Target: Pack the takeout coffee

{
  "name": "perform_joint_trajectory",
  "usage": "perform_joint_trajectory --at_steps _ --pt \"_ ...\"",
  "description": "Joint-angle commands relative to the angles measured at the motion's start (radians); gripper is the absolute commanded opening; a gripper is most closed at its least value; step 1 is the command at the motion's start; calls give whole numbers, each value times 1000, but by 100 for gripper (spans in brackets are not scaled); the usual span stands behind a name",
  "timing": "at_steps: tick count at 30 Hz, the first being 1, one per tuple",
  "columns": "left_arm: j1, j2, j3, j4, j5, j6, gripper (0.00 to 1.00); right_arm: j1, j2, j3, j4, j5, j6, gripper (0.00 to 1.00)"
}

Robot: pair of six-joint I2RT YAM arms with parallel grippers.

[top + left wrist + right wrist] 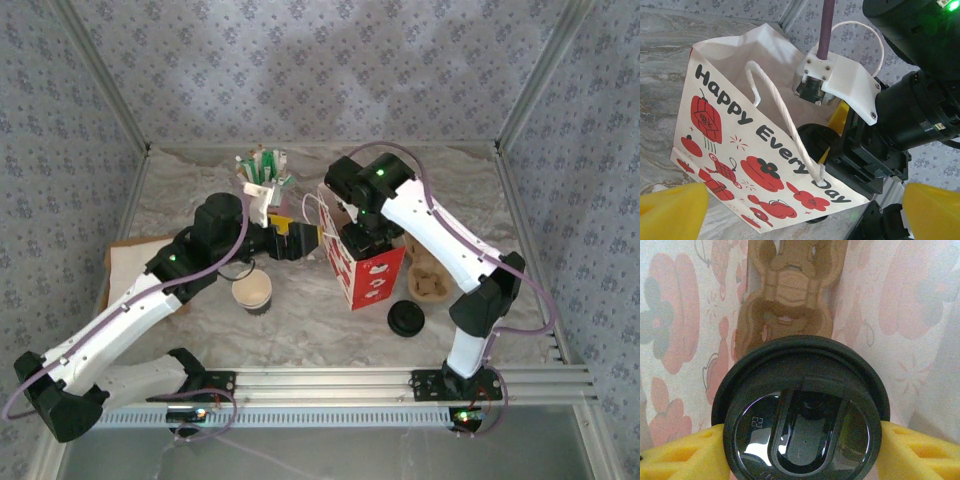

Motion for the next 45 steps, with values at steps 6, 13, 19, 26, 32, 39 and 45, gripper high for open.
perform_joint_trajectory --at_steps 6,13,19,26,32,39,45 --pt "-5 -52 -39 7 -33 7 99 -6 22 -19 2 -2 -4 69" --pt "-6 -39 -45 12 -30 8 99 -22 24 -58 44 -22 -4 69" --pt "-5 -7 -39 27 -9 5 99 -37 24 -88 76 -41 -7 68" --pt "-10 17 -41 48 7 4 100 -39 20 -94 88 -41 -1 68" --pt "-16 15 -44 44 6 5 99 -36 15 -107 102 -46 2 68" --pt "-26 3 -50 27 -12 10 100 -34 8 -123 114 -49 3 68" --pt "-28 7 -52 30 -16 11 99 -34 1 -142 123 -52 2 68"
